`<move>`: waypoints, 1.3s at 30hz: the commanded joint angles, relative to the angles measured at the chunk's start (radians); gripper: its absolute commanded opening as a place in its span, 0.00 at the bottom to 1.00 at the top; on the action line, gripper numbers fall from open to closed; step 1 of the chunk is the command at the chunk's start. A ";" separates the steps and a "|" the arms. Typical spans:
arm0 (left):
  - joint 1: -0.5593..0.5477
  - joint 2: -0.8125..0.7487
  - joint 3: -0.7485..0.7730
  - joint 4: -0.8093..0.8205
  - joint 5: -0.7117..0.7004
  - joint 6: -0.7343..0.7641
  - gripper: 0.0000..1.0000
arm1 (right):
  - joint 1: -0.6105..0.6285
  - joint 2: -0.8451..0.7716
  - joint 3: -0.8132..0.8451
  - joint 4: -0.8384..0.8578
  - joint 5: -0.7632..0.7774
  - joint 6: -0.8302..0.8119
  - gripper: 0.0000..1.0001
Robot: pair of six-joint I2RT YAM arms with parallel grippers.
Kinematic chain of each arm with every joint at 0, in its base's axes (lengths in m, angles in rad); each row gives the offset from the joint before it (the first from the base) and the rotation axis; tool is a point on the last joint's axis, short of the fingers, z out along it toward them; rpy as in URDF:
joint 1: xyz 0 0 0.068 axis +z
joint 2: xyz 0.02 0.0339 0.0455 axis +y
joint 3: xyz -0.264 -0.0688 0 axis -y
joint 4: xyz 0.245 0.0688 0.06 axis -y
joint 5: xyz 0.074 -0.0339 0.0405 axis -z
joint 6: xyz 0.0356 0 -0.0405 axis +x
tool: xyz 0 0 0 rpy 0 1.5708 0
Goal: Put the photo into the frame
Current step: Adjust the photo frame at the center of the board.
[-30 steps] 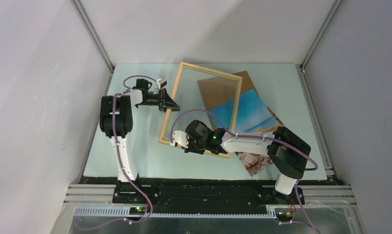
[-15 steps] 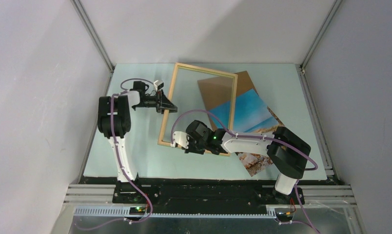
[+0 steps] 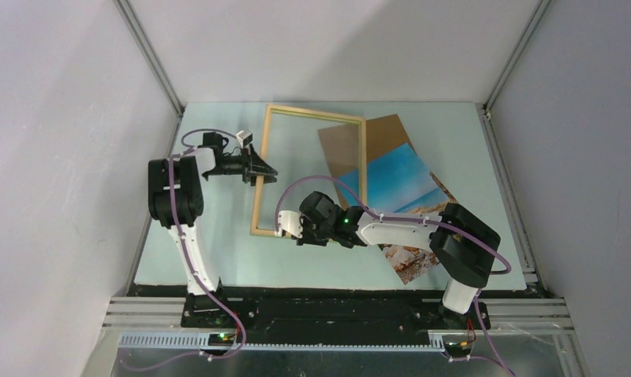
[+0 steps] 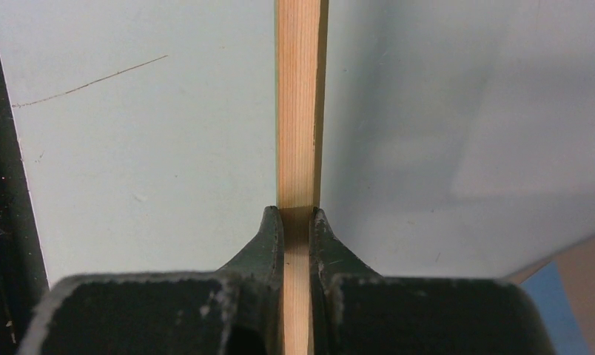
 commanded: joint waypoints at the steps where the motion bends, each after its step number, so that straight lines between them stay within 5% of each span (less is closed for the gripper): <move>1: 0.032 -0.104 -0.026 -0.041 -0.015 0.007 0.47 | -0.022 0.017 -0.009 0.024 0.038 -0.023 0.00; 39: 0.163 -0.119 -0.175 -0.067 -0.451 0.062 0.66 | -0.003 0.108 0.062 -0.038 -0.038 -0.024 0.00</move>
